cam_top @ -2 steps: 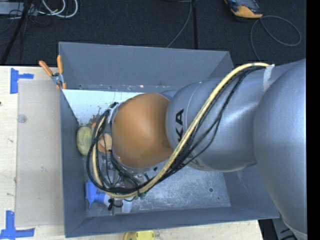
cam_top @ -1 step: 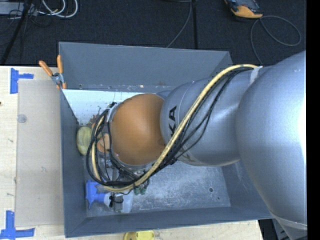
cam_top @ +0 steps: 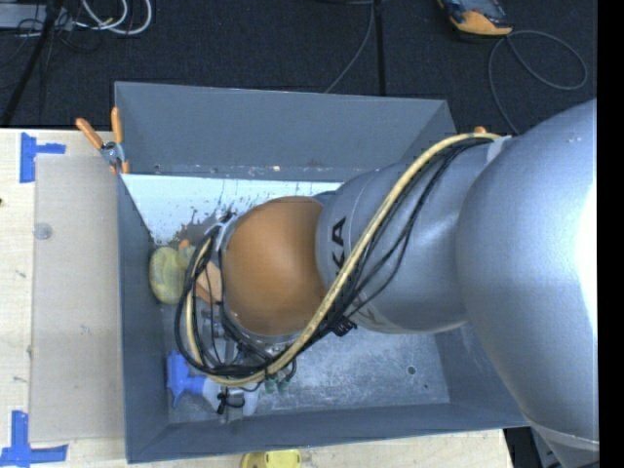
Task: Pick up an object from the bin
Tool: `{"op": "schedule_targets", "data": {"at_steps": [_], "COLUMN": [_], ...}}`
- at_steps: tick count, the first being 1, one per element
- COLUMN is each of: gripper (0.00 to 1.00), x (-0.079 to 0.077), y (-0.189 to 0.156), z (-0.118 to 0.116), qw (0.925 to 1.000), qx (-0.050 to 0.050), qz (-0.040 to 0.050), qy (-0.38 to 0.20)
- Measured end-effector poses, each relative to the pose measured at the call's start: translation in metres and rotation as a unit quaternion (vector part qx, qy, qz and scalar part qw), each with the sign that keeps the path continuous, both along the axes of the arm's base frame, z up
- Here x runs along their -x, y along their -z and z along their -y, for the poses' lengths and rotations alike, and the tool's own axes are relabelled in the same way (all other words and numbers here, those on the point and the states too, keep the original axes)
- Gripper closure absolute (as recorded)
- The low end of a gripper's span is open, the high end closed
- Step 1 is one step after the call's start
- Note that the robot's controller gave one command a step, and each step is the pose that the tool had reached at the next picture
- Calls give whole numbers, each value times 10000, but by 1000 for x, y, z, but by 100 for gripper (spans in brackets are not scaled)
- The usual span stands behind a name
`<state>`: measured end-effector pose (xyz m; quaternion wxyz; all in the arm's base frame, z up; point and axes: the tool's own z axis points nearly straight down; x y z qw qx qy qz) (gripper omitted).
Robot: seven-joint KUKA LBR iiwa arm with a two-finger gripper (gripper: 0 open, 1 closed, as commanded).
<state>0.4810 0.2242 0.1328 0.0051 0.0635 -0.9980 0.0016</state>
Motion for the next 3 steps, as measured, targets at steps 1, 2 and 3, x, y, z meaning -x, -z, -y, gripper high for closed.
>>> {"op": "schedule_targets", "data": {"at_steps": [1, 2, 3], "gripper": [0, 0, 100], "x": [3, 9, 7], "y": [2, 22, 60], "z": [0, 2, -15], "qw": [10000, 9936, 9947], "qx": [4, -13, -24], "qz": [-4, -1, 45], "qy": [39, -1131, -1026]}}
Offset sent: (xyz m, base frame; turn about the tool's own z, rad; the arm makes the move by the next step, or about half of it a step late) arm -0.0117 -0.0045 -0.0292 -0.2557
